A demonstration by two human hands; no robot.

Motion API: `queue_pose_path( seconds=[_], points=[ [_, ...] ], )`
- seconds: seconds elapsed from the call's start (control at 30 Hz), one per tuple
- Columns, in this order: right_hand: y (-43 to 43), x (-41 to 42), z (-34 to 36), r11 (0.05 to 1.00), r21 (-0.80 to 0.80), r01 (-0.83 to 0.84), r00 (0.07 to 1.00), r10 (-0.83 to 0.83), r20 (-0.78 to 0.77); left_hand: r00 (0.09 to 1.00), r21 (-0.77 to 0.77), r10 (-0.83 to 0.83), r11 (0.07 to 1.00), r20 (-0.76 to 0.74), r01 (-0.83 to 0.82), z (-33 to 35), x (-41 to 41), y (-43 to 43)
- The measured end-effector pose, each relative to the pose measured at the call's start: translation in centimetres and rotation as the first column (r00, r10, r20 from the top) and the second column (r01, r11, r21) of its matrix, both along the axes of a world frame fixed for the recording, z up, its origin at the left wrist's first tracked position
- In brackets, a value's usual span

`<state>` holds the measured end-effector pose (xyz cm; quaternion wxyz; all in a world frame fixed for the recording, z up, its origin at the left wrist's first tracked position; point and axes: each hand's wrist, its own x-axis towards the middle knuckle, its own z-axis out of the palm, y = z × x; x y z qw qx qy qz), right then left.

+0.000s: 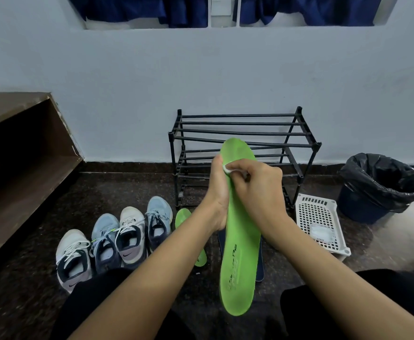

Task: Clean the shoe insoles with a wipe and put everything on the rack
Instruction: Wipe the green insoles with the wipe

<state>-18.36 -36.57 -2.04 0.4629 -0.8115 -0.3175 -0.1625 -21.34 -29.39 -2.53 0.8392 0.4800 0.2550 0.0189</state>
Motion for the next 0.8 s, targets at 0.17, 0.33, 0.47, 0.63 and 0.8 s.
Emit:
queue_pose_path(
  seconds=[0.17,0.33,0.47,0.63,0.8],
  points=[
    [0.1,-1.3,-0.3,0.998,0.025,-0.052,0.999,0.052,-0.016,0.998,0.035,0.055,0.998,-0.021,-0.054,0.6,0.1,1.4],
    [0.3,-2.0,-0.6,0.996,0.054,-0.077,0.997,0.078,-0.023,0.994,0.045,0.101,0.994,-0.04,-0.1,0.9,0.1,1.9],
    [0.5,-1.4,-0.4,0.998,0.006,-0.061,0.998,0.061,-0.021,0.993,0.073,0.1,0.993,-0.056,-0.096,0.9,0.1,1.4],
    [0.3,0.0,-0.1,0.999,0.024,0.028,0.999,-0.028,0.021,0.999,0.071,0.042,0.997,-0.017,-0.04,-0.3,0.2,0.0],
    [0.3,-0.1,-0.3,0.999,0.024,0.041,0.999,-0.041,-0.007,1.0,0.055,0.012,0.998,-0.022,-0.011,-0.3,0.2,-0.1]
  ],
)
